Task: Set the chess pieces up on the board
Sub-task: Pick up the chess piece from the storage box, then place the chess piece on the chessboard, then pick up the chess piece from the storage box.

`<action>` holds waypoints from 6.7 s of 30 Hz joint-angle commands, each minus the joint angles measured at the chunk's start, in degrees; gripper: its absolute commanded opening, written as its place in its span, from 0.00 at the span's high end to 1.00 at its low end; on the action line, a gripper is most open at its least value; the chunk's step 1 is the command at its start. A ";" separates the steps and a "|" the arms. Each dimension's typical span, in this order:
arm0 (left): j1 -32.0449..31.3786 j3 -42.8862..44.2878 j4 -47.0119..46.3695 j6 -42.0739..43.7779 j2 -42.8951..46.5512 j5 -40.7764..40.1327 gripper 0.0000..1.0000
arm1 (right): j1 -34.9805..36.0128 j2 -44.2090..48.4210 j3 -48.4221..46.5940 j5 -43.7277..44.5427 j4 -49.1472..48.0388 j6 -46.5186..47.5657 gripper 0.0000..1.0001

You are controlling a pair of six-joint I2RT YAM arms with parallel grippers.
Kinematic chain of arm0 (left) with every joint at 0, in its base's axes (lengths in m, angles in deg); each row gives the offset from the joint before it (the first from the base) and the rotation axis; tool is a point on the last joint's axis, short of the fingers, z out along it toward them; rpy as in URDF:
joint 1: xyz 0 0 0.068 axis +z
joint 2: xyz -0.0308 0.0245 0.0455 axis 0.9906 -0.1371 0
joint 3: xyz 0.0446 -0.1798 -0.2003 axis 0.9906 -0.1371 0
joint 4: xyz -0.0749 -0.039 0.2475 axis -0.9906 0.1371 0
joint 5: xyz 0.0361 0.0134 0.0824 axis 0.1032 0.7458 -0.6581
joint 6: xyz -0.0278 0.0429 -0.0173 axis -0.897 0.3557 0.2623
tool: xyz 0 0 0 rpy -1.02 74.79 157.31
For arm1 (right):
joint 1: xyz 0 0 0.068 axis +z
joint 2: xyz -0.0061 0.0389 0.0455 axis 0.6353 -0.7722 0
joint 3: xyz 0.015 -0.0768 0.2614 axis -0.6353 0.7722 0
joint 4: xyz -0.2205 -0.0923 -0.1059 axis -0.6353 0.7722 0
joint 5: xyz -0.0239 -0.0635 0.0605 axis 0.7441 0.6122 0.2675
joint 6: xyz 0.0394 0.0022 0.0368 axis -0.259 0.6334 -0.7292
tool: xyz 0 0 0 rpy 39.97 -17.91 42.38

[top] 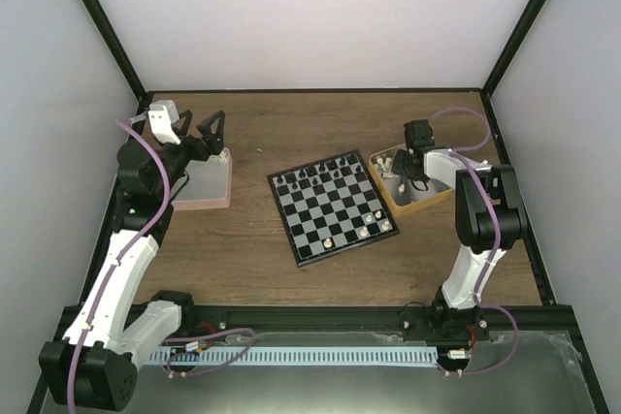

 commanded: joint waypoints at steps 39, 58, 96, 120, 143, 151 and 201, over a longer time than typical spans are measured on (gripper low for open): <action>0.37 0.30 -1.73 -0.52 0.46 1.27 0.00 | 29.90 22.15 10.06 -2.18 17.19 -10.47 0.95; 0.38 0.44 -1.45 -0.08 1.10 0.80 0.00 | 31.63 18.88 11.87 -1.17 15.79 -9.65 0.95; 0.37 0.15 -2.06 -0.65 0.48 1.37 0.00 | 31.63 26.47 15.61 -3.74 18.82 -8.67 0.65; 0.37 0.12 -1.79 -0.35 0.66 0.91 0.00 | 31.65 22.49 17.04 -4.17 17.02 -8.80 0.81; 0.37 0.16 -1.81 -0.43 0.92 0.91 0.00 | 31.58 22.99 16.64 -2.59 15.61 -10.74 0.78; 0.37 0.15 -1.89 -0.43 0.92 0.97 0.00 | 31.56 27.03 13.04 2.42 18.38 -12.84 0.67; 0.37 0.28 -1.28 0.20 1.16 0.21 0.00 | 3.11 -2.06 -4.83 3.82 2.45 0.64 0.91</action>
